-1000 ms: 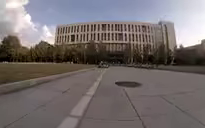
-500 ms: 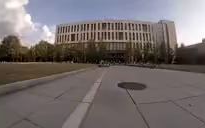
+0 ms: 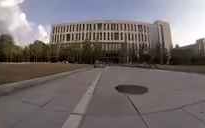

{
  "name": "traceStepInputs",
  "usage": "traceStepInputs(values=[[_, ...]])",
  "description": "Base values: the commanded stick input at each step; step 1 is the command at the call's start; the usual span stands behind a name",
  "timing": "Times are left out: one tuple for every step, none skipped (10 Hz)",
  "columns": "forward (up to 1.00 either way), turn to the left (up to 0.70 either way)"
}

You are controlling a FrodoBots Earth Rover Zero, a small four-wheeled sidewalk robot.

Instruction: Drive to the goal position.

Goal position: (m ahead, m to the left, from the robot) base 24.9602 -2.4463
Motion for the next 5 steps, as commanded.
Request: traceStepInputs(values=[[0.7,-0.14],[0.7,-0.11],[0.7,-0.02],[0.7,0.0],[0.7,0.0]])
